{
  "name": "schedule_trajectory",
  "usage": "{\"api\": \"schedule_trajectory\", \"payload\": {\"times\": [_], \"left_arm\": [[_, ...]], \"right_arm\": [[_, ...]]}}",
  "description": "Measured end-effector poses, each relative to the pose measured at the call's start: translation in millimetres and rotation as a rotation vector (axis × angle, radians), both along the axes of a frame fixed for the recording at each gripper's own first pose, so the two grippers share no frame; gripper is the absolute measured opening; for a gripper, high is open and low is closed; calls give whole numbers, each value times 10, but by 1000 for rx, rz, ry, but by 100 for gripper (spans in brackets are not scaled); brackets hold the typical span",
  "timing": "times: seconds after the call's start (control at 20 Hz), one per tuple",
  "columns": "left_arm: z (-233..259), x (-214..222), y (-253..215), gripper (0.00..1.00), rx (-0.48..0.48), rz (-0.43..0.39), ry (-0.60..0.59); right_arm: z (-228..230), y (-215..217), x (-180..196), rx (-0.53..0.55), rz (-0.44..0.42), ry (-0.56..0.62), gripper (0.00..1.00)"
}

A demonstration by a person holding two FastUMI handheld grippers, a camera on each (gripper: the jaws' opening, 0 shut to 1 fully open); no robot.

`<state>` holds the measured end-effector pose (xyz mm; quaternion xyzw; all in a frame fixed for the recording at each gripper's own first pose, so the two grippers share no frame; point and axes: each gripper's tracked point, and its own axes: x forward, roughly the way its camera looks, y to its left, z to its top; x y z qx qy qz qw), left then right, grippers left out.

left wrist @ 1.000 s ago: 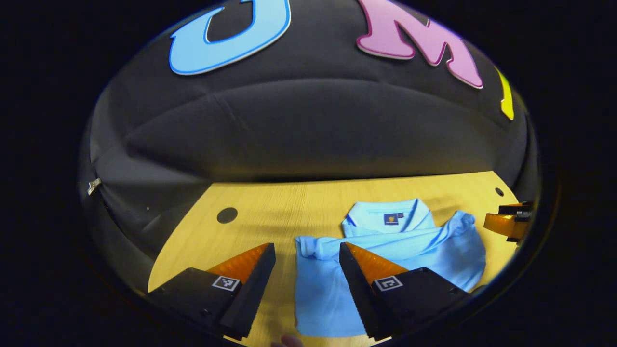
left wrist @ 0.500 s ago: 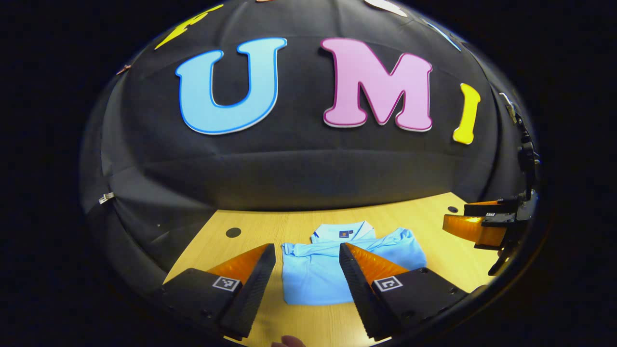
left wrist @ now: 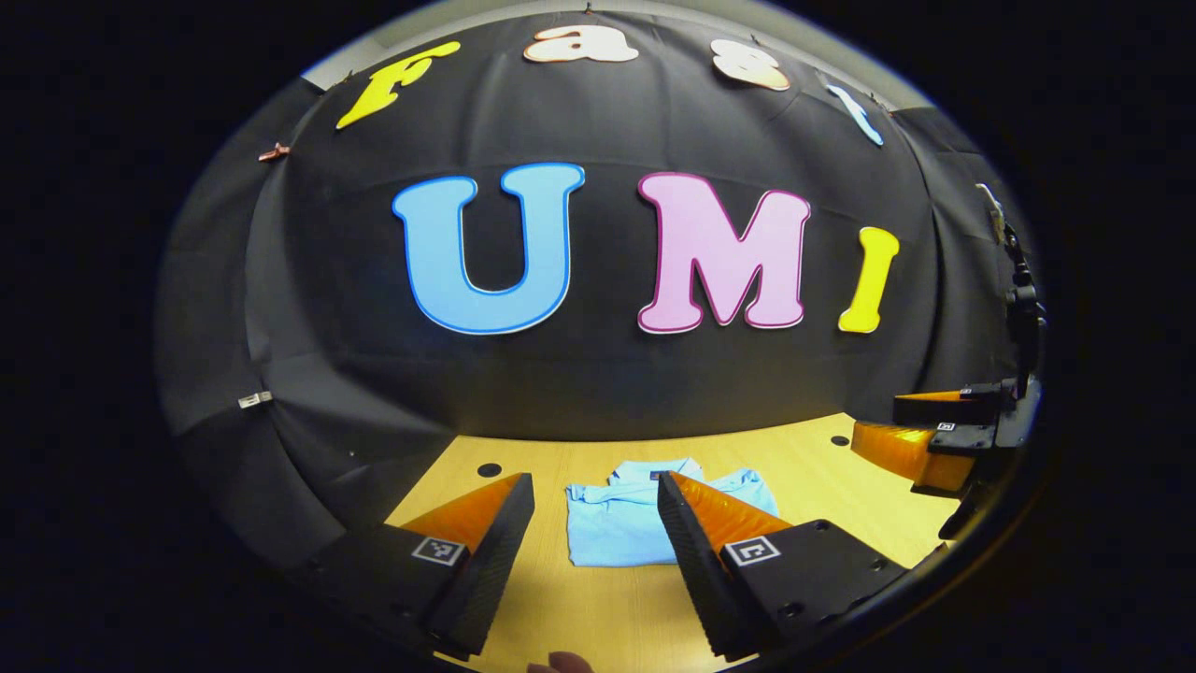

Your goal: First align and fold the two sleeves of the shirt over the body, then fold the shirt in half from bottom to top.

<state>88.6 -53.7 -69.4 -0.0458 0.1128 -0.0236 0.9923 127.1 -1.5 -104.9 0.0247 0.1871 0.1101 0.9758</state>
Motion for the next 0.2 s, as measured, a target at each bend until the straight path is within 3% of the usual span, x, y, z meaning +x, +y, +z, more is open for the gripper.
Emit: {"api": "schedule_trajectory", "payload": {"times": [0.2], "left_arm": [[86, -423, -15, 86, -26, -19, 5]], "right_arm": [[233, 116, -352, 48, 3, -12, 97]]}}
